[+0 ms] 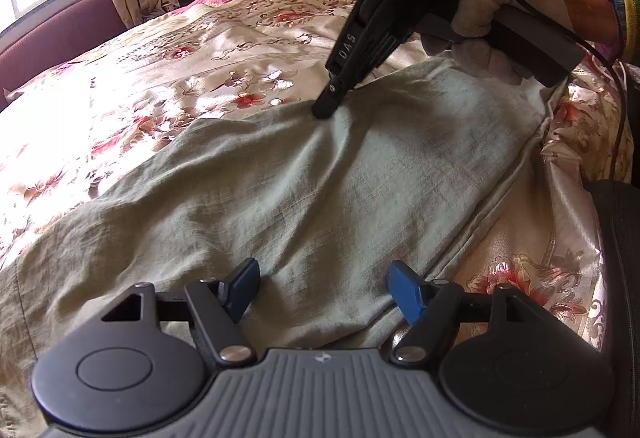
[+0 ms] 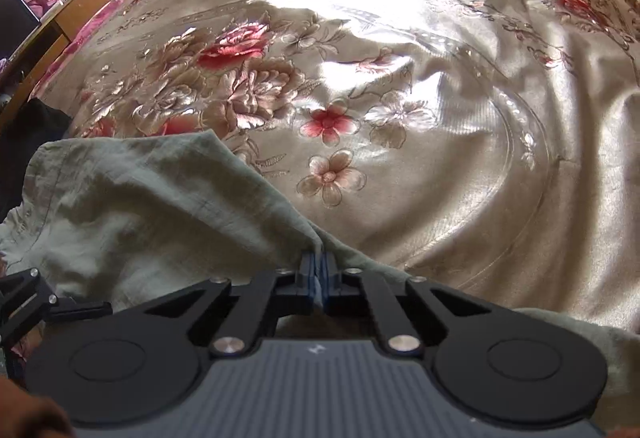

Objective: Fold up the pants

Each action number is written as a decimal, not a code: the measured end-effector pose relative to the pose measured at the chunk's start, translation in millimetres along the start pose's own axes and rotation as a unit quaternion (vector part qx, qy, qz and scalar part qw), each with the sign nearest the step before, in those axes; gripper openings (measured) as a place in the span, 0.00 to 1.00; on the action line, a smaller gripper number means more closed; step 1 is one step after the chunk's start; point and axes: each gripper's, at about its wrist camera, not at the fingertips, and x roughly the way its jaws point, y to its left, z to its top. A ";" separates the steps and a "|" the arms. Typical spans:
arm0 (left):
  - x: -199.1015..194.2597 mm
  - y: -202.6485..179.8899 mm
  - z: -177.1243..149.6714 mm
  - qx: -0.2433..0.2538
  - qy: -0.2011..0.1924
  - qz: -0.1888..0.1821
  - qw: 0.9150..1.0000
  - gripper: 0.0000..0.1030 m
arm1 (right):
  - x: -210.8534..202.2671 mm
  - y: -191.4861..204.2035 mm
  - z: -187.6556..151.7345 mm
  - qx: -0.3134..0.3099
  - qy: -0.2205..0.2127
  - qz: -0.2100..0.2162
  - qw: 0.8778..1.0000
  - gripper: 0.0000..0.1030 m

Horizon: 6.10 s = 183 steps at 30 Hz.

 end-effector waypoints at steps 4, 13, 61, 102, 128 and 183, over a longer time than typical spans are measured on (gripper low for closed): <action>1.2 -0.3 -0.9 -0.002 0.002 0.002 1.000 0.83 | -17.9 2.6 11.6 0.014 -0.072 -0.004 0.997 0.11; 1.2 -2.3 -0.6 0.000 0.002 0.007 1.000 0.83 | -63.5 -34.0 -53.9 0.059 -0.119 -0.070 0.989 0.34; 14.3 -27.8 8.5 0.060 0.050 0.082 0.994 0.99 | -156.0 -162.9 -276.0 0.507 -0.372 -0.084 0.773 0.35; -82.2 16.2 -73.3 -0.017 -0.034 0.113 0.993 1.00 | -17.0 190.9 -77.1 -0.199 -0.208 -0.097 0.953 0.04; -112.3 43.2 -100.0 -0.073 -0.117 0.084 0.987 1.00 | -10.1 280.9 -109.7 -0.373 -0.187 -0.167 0.893 0.57; -107.0 15.4 -99.4 -0.010 -0.093 0.022 0.995 1.00 | 12.1 339.0 1.7 -0.258 -0.178 0.001 0.950 0.04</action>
